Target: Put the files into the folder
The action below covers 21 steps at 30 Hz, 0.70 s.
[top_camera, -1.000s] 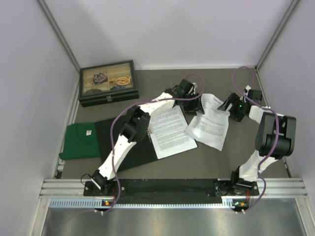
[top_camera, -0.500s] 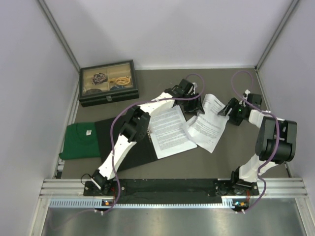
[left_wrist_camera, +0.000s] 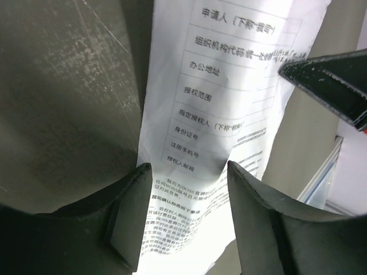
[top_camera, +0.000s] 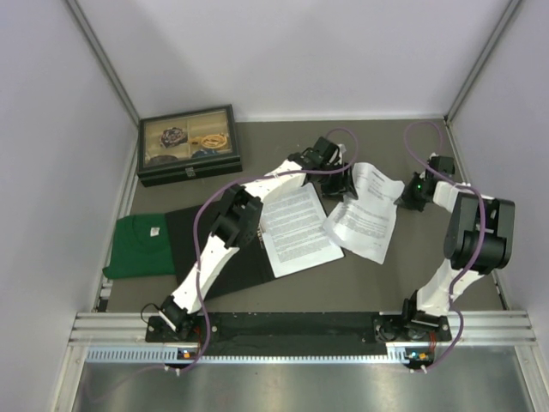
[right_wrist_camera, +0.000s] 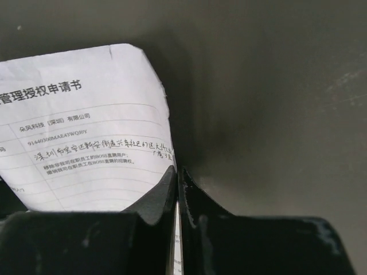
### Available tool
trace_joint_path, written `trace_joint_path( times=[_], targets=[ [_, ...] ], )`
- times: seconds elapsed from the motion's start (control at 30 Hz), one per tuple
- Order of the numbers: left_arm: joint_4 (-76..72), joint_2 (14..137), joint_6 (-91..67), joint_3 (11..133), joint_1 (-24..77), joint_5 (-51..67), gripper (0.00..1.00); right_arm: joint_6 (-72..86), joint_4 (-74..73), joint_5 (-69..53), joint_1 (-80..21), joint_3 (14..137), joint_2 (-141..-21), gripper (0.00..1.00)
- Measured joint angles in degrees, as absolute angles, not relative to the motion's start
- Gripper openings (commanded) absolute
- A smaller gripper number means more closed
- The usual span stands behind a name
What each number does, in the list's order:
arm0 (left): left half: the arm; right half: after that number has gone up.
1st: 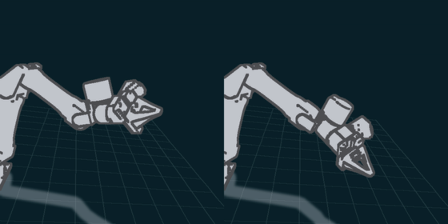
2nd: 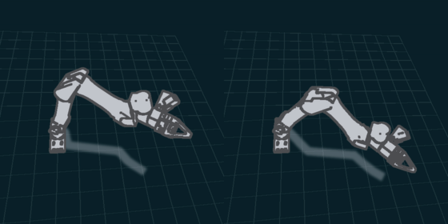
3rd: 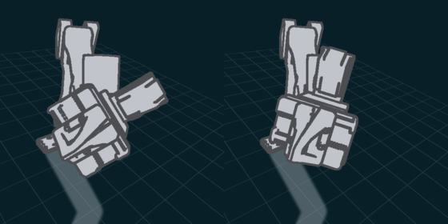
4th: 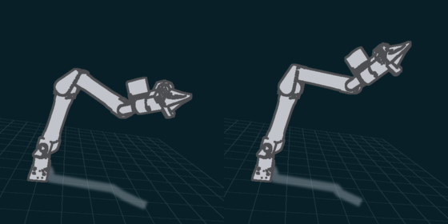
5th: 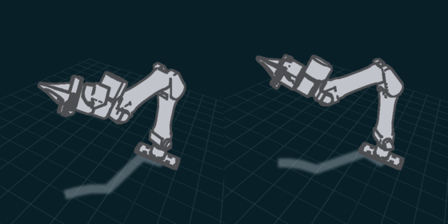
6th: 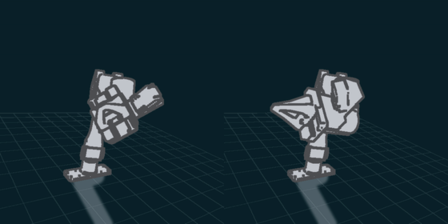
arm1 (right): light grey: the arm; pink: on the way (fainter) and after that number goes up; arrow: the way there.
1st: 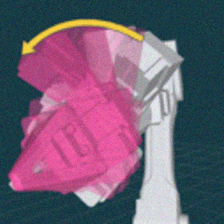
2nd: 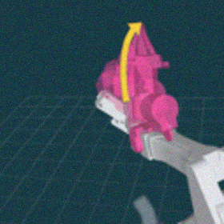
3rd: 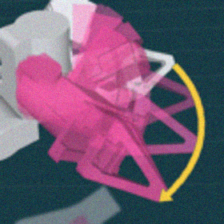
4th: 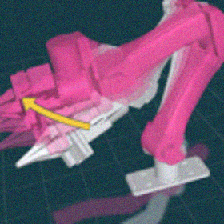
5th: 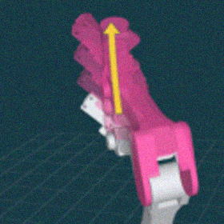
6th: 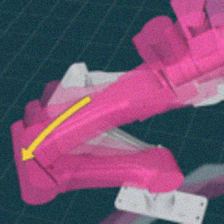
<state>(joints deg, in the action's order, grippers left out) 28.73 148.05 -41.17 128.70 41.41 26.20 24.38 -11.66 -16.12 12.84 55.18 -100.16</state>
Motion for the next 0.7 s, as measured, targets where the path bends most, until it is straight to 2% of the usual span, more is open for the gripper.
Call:
trace_joint_path(
  times=[0.17,0.43,0.53,0.7],
  targets=[
    [32.86,148.64,-38.87,132.09,41.78,25.06,0.74,22.04,-16.53,-10.24,12.47,58.26,-100.25,0.0],
    [40.18,140.55,-35.35,128.57,42.04,23.38,0.77,18.17,-27.29,-2.24,9.19,63.24,-88.51,0.0],
    [41.34,130.96,-33.5,123.24,41.52,23.07,0.77,16.43,-30.98,1.34,4.01,68.82,-83.35,0.0],
    [39.29,108.18,-30.35,108.05,37.3,18.94,0.79,13.43,-35.7,5.8,-12.78,78.83,-77.6,0.0]
  ],
)
